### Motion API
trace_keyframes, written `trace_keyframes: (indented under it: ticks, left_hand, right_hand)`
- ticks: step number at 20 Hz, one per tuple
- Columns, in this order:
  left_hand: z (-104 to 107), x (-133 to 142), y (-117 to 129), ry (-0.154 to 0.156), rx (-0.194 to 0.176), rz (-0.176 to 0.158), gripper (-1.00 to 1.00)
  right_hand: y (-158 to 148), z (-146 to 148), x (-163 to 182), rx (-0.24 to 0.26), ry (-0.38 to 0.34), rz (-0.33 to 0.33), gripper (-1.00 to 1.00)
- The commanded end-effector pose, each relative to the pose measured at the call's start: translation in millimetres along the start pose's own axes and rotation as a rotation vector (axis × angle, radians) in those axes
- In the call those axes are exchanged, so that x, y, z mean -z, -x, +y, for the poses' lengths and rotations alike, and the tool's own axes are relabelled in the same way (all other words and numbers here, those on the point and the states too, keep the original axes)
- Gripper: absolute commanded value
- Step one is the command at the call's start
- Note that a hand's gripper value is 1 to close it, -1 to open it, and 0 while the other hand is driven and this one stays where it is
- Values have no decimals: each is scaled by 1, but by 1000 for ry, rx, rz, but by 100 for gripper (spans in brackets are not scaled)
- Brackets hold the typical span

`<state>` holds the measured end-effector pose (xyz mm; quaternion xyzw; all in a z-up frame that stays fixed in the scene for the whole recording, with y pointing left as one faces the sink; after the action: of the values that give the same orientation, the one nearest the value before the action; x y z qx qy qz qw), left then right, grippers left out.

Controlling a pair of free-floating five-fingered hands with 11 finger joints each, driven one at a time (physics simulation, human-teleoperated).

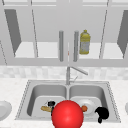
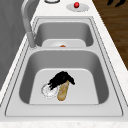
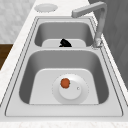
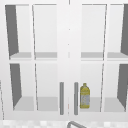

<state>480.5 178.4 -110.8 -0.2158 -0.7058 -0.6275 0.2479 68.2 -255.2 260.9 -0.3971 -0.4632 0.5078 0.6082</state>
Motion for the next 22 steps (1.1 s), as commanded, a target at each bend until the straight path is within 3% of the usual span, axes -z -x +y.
trace_keyframes:
  ticks: [1, 5, 6, 7, 8, 11, 13, 18, 19, 20, 22]
  left_hand:
    - [-6, -12, 37, 2, -28, -51, -100]
    - [-3, -16, 36, -5, -47, -78, -100]
    - [-2, -18, 36, -6, -52, -84, 100]
    - [0, -19, 34, 8, -26, -103, 100]
    - [6, -19, 32, 0, -24, -105, 100]
    - [13, -15, 32, -25, 46, -110, 100]
    - [19, -16, 28, -15, 66, -128, 100]
    - [25, -13, 22, -41, 89, -137, 100]
    - [26, -11, 22, -59, 83, -104, 100]
    - [26, -5, 19, -61, 86, -61, 100]
    - [24, -2, 18, -59, 86, -9, 100]
  right_hand:
    - [0, 0, 0, 0, 0, 0, 0]
    - [0, 0, 0, 0, 0, 0, 0]
    - [0, 0, 0, 0, 0, 0, 0]
    - [0, 0, 0, 0, 0, 0, 0]
    - [0, 0, 0, 0, 0, 0, 0]
    - [0, 0, 0, 0, 0, 0, 0]
    - [0, 0, 0, 0, 0, 0, 0]
    - [0, 0, 0, 0, 0, 0, 0]
    - [0, 0, 0, 0, 0, 0, 0]
    - [0, 0, 0, 0, 0, 0, 0]
    - [0, 0, 0, 0, 0, 0, 0]
